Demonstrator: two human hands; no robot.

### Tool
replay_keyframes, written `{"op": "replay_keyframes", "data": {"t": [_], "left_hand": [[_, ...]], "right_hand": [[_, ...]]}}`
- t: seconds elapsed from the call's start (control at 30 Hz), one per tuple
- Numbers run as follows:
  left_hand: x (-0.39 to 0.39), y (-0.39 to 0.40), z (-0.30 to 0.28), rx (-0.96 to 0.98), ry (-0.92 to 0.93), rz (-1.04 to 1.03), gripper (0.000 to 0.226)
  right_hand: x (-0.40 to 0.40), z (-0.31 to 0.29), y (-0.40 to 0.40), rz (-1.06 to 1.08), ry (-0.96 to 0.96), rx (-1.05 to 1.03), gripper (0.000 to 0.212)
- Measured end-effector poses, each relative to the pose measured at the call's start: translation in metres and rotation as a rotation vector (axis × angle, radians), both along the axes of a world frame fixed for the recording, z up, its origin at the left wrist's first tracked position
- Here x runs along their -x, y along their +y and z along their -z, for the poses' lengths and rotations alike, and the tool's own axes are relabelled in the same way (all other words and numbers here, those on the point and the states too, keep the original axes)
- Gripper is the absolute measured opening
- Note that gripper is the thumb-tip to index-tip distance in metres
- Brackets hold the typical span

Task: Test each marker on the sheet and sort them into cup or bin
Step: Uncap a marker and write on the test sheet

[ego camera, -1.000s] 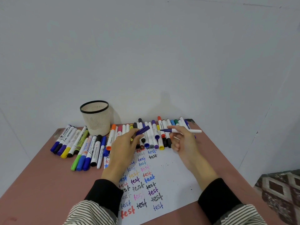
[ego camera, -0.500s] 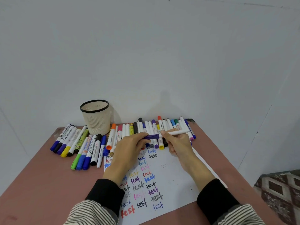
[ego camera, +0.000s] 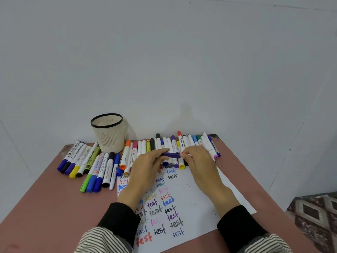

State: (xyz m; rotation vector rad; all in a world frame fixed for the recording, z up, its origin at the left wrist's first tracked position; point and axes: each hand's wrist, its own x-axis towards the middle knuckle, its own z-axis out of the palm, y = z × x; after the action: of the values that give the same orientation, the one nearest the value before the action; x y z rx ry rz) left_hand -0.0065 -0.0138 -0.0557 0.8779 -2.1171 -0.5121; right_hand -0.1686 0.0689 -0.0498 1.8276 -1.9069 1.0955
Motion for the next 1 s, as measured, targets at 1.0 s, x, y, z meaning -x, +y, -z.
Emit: {"op": "replay_keyframes", "data": {"t": [1.0], "left_hand": [[-0.0011,0.0075,-0.0055,-0.106,0.033,-0.002,0.034]], "right_hand": [[-0.0046,-0.0042,0.0086,0.054,0.024,-0.231,0.034]]}}
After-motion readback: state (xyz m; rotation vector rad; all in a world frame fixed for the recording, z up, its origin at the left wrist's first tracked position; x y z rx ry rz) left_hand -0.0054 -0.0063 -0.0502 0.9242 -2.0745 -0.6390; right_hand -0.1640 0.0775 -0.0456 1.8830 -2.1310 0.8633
